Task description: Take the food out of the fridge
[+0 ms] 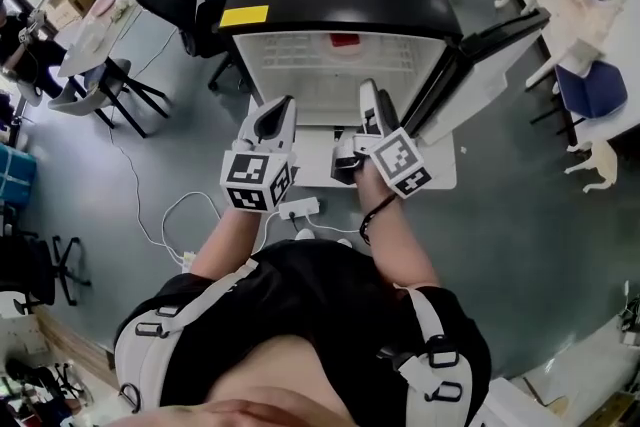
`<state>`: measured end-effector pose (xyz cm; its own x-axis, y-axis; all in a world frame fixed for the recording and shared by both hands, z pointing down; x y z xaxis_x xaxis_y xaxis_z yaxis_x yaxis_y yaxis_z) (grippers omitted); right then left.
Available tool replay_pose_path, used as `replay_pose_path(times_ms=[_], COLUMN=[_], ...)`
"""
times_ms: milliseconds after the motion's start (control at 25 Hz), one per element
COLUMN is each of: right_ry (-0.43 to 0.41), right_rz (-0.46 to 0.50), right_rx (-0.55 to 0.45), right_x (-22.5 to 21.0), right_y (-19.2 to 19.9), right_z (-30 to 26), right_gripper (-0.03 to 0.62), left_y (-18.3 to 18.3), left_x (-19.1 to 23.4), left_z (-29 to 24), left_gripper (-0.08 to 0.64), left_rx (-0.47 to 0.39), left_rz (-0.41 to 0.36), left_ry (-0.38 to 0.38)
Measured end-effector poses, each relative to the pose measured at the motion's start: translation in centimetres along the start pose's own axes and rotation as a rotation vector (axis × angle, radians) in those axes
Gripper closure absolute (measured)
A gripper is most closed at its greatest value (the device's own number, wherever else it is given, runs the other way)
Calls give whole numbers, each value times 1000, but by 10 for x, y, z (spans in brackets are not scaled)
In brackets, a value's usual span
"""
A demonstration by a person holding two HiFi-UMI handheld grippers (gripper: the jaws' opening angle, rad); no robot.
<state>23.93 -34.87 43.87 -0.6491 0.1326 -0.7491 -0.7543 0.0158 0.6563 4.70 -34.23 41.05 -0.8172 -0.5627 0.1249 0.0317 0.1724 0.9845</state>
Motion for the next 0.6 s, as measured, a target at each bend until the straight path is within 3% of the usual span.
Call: replay_pose_path(times_ms=[160,600], right_ry=[6,-6], right_rz=[-152,-312], right_rx=[11,24], right_x=[-16,-24], right_y=[7,19], right_z=[-15,-58], right_gripper=[343,304], left_y=[0,3], left_x=[5,18], left_z=[-1,10], left_gripper=[557,557], left_rx=[2,13], left_rz=[-6,-19], left_ry=[-10,-48])
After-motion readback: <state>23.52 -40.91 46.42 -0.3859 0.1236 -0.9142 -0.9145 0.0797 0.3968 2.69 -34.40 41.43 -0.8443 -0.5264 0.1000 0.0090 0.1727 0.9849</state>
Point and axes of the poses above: the fingertips, and each gripper's own axes: z backward along the fingers, x to its left, y out of its underside, the point moved 4 cm from there along z, backward along the fingers, and after that the axes turned 6 degrees about z, right-handed, at the moved point
